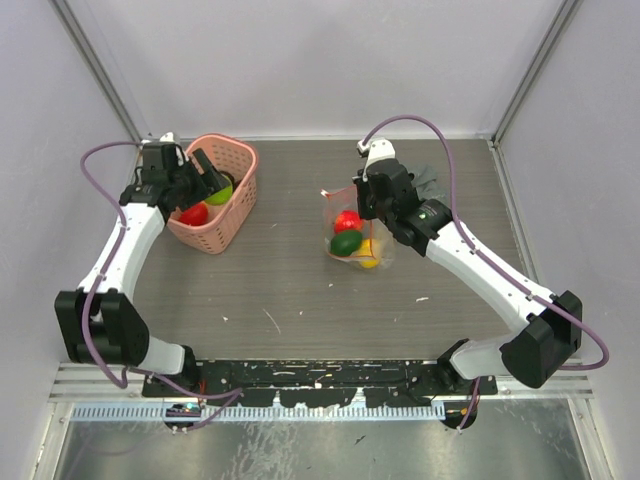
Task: Place the food in the zip-top bag and seal the zipper
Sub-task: Pick up the fake fruit from the bin, then place the fake fruit in the zipper food storage bag.
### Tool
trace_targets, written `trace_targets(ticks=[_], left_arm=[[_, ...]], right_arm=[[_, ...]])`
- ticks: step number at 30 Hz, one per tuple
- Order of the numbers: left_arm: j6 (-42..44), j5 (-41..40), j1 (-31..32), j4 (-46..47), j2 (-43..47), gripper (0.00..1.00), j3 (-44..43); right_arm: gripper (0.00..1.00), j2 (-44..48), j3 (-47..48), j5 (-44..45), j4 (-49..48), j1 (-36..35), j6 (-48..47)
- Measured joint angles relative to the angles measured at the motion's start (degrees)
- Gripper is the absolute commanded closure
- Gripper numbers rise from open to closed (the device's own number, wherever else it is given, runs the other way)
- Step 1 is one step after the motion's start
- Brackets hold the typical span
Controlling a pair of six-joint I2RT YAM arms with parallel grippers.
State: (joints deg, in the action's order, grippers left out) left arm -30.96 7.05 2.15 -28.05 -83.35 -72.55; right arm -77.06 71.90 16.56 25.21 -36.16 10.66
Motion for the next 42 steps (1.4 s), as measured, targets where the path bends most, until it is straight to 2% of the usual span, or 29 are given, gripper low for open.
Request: trace_targets(ticks=[6,19,34,42], left_arm=[[-1.60,3.10,5.16,1.07,8.28,0.72,1.25],[-2.93,5.68,21.16,2.80,14.78,0.72,2.75],[-4.74,4.02,40.54,16.35,13.40,0.70,5.44],[-4.68,-2.34,44.33,18.75,7.19,0.67,6.38]], right_arm=[[1.00,0.00,0.00,0.09,-0.68,-0.07,0.72],[1.00,-0.02,0.00,-0.13,-1.40,-0.76,2.19],[1.00,-0.07,-0.02,-1.55,-1.64,-1.03,3.26],[1.00,-0.09,-0.04,-1.79,-1.70,-0.87,3.39]])
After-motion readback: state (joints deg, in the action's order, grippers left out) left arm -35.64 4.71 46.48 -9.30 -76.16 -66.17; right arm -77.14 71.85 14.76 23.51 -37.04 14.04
